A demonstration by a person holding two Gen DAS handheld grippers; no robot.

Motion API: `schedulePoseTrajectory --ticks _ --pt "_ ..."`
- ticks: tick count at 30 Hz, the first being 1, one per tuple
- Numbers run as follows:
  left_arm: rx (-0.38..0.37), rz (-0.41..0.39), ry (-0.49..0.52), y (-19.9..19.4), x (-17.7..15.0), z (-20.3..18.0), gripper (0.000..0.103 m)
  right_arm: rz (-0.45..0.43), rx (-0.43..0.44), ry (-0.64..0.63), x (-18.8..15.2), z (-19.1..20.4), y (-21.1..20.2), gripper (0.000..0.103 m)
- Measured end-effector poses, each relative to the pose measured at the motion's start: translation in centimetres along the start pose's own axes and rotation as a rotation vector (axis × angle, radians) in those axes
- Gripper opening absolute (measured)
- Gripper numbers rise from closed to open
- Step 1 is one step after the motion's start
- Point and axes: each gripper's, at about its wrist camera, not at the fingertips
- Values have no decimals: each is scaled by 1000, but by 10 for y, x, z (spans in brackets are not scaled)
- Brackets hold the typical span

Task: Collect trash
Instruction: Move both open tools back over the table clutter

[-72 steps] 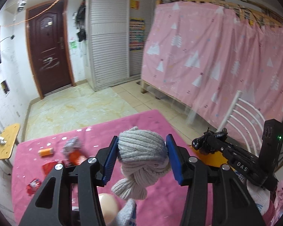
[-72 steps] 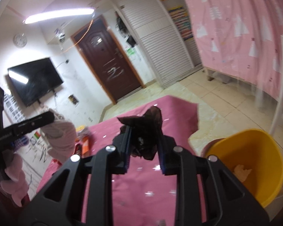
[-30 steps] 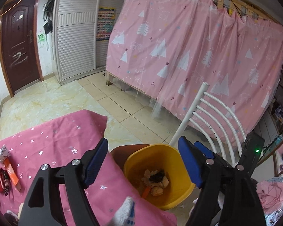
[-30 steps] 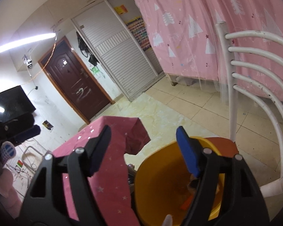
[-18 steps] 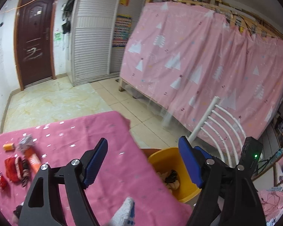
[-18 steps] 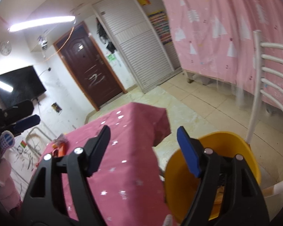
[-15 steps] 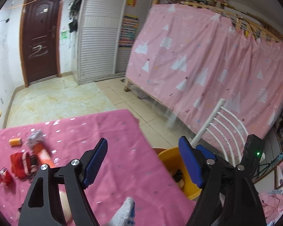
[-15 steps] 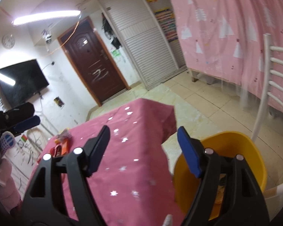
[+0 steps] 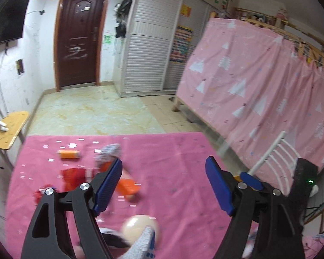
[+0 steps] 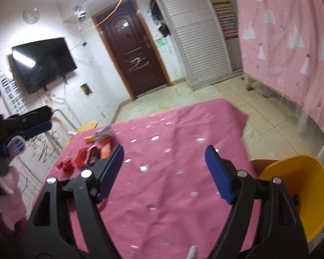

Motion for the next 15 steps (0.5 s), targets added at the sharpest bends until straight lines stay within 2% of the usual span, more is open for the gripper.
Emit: schedulePoseTrajectory --ticks 6,10,15 --pt "69 7 -104 -6 1 68 72 54 52 -52 -6 41 23 75" --pt "115 14 -123 -8 -2 98 72 94 93 -90 -11 70 39 75" --pt "174 67 -137 0 -14 140 72 141 138 -149 -23 103 53 75"
Point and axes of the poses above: each gripper's, at about its wrist camera, not at the fingertips, and y roughly the way its jaws point, z to its left, x to its top, and after that the axes turned 1 degree about -z, right-handed
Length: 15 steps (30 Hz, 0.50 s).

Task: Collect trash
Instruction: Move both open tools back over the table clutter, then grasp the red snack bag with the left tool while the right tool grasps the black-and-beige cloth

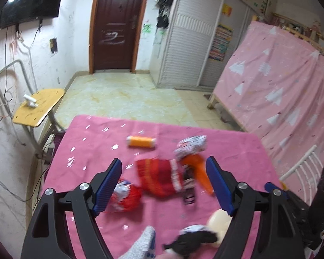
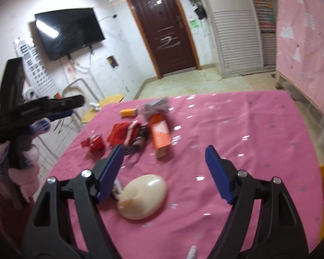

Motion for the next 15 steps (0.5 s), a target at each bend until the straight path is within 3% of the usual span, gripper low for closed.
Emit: schedulePoseTrajectory --ticks 4,11,15 --pt "25 47 -36 17 -8 32 72 35 26 -31 -4 23 13 75" --pt "41 100 -53 41 -25 50 72 84 89 -85 -14 57 28 75" --pt "43 135 -24 54 -33 49 72 105 129 -135 -18 78 32 83"
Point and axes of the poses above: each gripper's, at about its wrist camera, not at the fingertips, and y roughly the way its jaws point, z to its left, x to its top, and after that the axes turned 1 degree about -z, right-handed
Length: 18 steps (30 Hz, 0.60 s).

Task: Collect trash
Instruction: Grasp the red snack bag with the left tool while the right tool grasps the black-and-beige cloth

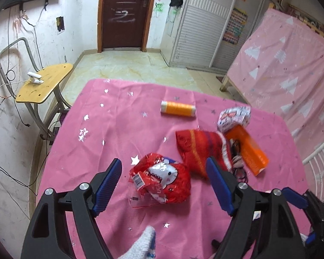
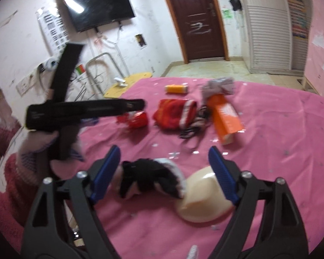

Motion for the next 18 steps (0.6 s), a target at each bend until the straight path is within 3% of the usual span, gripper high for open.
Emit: schedulePoseTrajectory --ticks 6,12,13,15,18 --pt "4 56 18 22 -10 3 72 65 40 -81 -7 28 14 83" --pt "-1 47 47 24 -13 0 70 112 25 -119 -12 42 27 88" --pt "4 43 52 24 -14 -1 67 113 18 -129 -13 45 28 88" --pt "28 34 71 23 -16 -7 48 117 3 -145 -14 48 30 89" --pt "44 21 103 20 -18 -15 37 131 -32 -171 -15 50 35 89"
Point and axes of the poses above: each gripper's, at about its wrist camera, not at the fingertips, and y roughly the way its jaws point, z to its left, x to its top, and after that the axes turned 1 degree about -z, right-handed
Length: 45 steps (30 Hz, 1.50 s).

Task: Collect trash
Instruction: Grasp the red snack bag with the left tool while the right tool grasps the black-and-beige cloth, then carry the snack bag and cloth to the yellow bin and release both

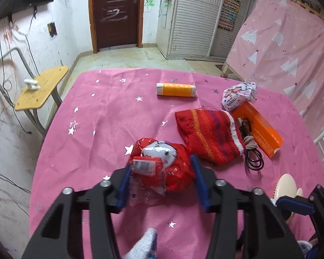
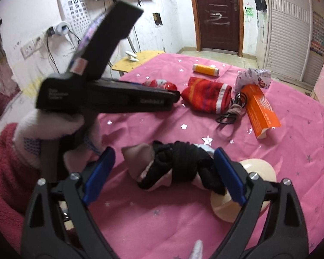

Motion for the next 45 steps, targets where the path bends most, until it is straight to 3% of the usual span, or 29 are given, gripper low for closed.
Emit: schedulePoseTrajectory --ticks 3,6,9,17,22,31,45 --pt "10 -7 10 -3 1 -5 36 17 -44 -46 0 7 5 86" --pt "7 -13 -3 -7 1 -5 36 22 -117 -91 -1 13 8 72" --pt "2 -30 -12 -15 2 -3 36 -20 -158 -72 -1 11 3 66" --pt "-11 -92 -22 -47 9 -3 36 -127 -101 18 6 -9 -27 66" --pt "-57 -122 -12 -67 14 -17 36 -200 -127 90 7 -35 -53 66" --pt "-130 -162 44 -94 17 -65 36 -310 -178 221 -8 -90 -99 66" --pt "-156 -170 184 -106 12 -152 36 -413 -218 358 -54 -151 -154 67"
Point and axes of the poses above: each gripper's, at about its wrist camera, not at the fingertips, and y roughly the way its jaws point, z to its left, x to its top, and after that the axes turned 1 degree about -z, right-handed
